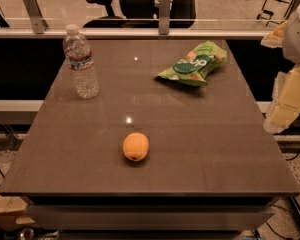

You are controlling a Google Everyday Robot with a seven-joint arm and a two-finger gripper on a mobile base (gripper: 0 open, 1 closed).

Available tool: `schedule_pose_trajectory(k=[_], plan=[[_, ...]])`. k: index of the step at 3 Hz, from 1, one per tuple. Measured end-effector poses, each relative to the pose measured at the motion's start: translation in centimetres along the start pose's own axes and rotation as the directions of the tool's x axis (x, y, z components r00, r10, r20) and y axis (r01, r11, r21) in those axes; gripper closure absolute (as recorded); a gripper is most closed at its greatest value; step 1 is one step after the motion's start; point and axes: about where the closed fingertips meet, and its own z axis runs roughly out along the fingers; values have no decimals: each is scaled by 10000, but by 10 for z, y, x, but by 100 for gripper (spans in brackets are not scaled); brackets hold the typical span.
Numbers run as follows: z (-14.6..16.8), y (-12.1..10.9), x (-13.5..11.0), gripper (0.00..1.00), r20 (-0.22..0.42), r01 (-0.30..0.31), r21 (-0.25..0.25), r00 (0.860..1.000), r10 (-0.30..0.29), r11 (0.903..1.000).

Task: Move green rice chip bag near orange

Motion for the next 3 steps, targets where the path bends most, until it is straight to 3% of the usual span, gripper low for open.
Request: schedule_pose_trajectory(k=[2, 3], plan=[[-2, -3, -6, 0, 294, 116, 224, 9995, -123, 9997], [-4, -9, -9, 0, 799, 394, 488, 9959, -432, 9980]])
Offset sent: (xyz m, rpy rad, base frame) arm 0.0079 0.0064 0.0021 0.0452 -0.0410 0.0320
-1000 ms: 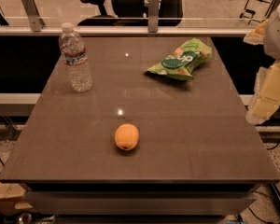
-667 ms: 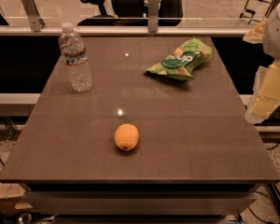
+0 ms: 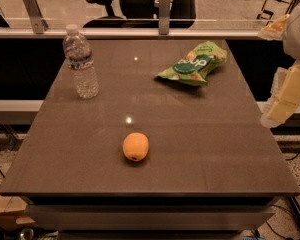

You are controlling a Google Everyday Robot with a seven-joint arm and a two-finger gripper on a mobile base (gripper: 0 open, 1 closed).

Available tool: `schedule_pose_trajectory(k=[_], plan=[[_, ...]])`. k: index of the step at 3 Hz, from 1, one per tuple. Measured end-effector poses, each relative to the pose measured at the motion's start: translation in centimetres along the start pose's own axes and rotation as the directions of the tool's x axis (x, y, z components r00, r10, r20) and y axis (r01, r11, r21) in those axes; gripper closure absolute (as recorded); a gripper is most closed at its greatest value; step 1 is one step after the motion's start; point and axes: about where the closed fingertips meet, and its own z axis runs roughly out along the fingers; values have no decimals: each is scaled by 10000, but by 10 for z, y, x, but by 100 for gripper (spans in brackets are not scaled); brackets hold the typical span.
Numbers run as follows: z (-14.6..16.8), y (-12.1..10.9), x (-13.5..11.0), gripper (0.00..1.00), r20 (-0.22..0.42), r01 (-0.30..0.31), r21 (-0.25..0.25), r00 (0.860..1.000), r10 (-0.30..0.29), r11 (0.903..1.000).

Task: Move green rice chip bag near orange

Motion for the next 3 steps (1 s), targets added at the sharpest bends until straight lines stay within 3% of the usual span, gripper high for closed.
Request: schedule_pose_trajectory(k=[1, 2, 3], plan=[[-3, -13, 3, 0, 1079, 455, 352, 9930, -490, 9983], [-10, -22, -4, 0, 1478, 1083, 746, 9819, -1184, 9913], [-14, -29, -17, 0, 1036, 1540, 1255, 9804, -1673, 9801]])
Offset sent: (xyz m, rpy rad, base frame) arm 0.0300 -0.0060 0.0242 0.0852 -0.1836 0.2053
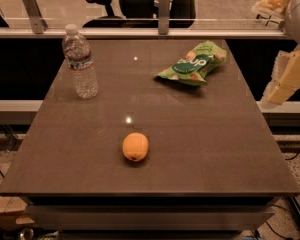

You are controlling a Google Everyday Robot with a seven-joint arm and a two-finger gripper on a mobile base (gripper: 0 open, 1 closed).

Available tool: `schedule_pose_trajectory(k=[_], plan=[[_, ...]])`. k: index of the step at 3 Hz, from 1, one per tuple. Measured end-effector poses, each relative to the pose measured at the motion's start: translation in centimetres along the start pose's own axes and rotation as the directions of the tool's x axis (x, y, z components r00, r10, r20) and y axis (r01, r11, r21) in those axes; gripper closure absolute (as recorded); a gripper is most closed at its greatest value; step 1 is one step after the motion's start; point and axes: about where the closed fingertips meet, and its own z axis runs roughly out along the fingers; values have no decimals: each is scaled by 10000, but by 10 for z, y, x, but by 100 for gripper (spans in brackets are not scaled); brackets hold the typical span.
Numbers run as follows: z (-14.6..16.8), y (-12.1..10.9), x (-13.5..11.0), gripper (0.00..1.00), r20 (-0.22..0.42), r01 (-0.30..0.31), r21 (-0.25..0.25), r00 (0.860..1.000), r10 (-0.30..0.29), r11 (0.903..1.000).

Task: Move green rice chip bag near orange

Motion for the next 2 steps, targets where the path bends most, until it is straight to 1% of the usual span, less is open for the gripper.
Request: schedule_pose_trajectory(k=[1, 2], plan=[[4, -10, -8, 0, -1144, 404, 549, 9929, -339, 9977], [11, -26, -12, 0, -2253, 710, 1031, 9732, -462, 9921]])
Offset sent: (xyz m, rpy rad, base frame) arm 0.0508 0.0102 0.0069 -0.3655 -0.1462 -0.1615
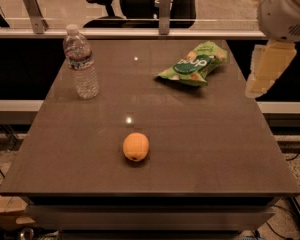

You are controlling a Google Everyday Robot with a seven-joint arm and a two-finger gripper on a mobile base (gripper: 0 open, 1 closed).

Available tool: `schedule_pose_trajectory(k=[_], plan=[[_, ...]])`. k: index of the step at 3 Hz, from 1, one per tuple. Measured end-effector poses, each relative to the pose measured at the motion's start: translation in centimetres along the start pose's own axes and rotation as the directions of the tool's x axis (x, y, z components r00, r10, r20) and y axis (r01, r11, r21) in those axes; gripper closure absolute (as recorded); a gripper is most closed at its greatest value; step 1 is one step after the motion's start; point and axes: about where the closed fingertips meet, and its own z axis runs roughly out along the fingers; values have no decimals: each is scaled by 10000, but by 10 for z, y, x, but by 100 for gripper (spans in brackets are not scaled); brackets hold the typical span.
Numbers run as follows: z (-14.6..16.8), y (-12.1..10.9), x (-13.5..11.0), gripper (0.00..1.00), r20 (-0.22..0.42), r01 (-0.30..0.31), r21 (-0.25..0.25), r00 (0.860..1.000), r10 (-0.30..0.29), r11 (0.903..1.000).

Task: Move green rice chip bag near orange

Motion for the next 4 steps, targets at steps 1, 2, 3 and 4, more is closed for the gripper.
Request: schedule_pose_trajectory(k=[1, 2, 3, 4], plan=[[11, -17, 3, 0, -774, 98, 240, 9970, -79, 9997], [26, -36, 6, 0, -1113, 250, 280, 9935, -218, 9993], [43, -58, 12, 0, -1058, 418, 197, 9936, -395, 9989], [58, -76, 14, 0, -814, 575, -17, 9950, -575, 9983]])
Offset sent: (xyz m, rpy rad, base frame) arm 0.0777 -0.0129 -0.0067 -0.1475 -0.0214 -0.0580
